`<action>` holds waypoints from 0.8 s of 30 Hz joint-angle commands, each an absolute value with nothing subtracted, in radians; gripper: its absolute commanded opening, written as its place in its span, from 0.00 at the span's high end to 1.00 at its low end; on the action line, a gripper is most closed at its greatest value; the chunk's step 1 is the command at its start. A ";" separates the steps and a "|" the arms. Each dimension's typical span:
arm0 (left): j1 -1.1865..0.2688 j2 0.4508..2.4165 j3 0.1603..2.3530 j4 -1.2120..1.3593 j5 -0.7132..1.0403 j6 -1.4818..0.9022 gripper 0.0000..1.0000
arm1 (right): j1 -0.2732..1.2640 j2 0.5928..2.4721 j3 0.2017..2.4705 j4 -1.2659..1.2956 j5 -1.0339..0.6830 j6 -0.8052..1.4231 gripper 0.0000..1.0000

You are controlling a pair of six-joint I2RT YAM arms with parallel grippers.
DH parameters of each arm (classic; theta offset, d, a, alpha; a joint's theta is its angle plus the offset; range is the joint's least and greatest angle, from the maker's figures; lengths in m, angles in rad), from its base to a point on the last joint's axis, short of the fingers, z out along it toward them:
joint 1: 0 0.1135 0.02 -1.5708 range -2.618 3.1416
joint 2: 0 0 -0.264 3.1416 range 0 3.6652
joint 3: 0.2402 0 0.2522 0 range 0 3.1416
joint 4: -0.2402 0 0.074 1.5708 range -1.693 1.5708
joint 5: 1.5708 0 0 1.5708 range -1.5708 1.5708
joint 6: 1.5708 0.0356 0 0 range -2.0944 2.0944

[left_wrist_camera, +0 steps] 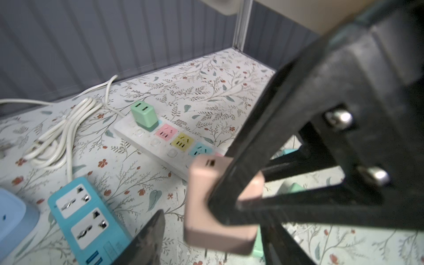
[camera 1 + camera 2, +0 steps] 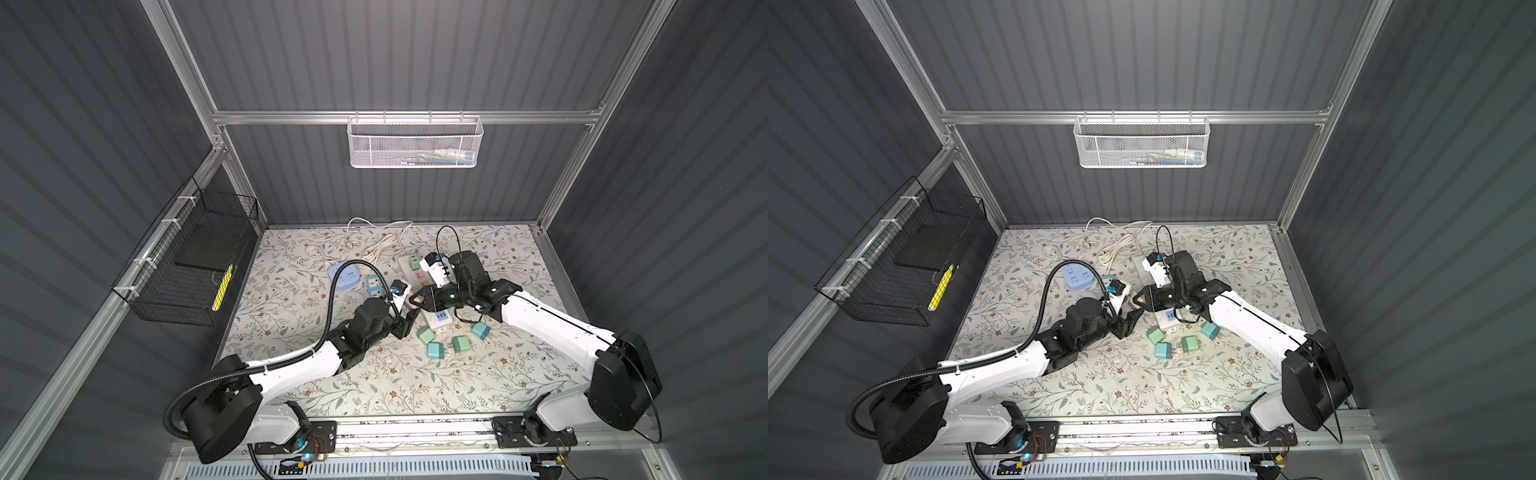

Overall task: Insert the plug
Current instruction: 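Grasp the pink plug with the right gripper while the left gripper releases and withdraws, then lower the pink plug with the right gripper onto the socket beside the mint-green plug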

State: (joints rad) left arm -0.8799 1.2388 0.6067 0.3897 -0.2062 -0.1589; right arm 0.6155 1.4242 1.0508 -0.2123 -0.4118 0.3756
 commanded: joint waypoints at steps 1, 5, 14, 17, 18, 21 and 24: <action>-0.884 1.122 0.528 0.393 -0.448 -0.306 0.17 | 0.614 1.376 1.001 -0.120 -0.227 0.297 0.80; -0.879 0.980 0.444 0.360 -0.601 -0.404 0.07 | 0.612 1.421 0.989 -0.082 -0.085 0.217 0.79; -0.877 0.866 0.391 0.246 -0.758 -0.519 0.00 | 0.603 1.607 1.010 0.116 0.063 0.139 0.80; -0.877 0.870 0.400 0.222 -0.766 -0.529 0.00 | 0.588 1.689 1.072 0.105 0.061 0.132 0.79; -0.877 0.872 0.403 0.213 -0.772 -0.534 0.00 | 0.582 1.715 1.087 0.107 0.061 0.130 0.79; -0.877 0.867 0.410 0.183 -0.785 -0.555 0.00 | 0.565 1.776 1.133 0.097 0.052 0.133 0.79; -0.875 0.855 0.398 0.181 -0.784 -0.561 0.00 | 0.551 1.827 1.173 0.096 0.060 0.143 0.79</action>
State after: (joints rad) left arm -0.8810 0.8749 0.4053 0.2062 -0.7502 -0.5335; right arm 0.5640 1.7992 1.1236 0.0689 0.0364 0.1486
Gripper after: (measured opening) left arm 0.998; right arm 0.286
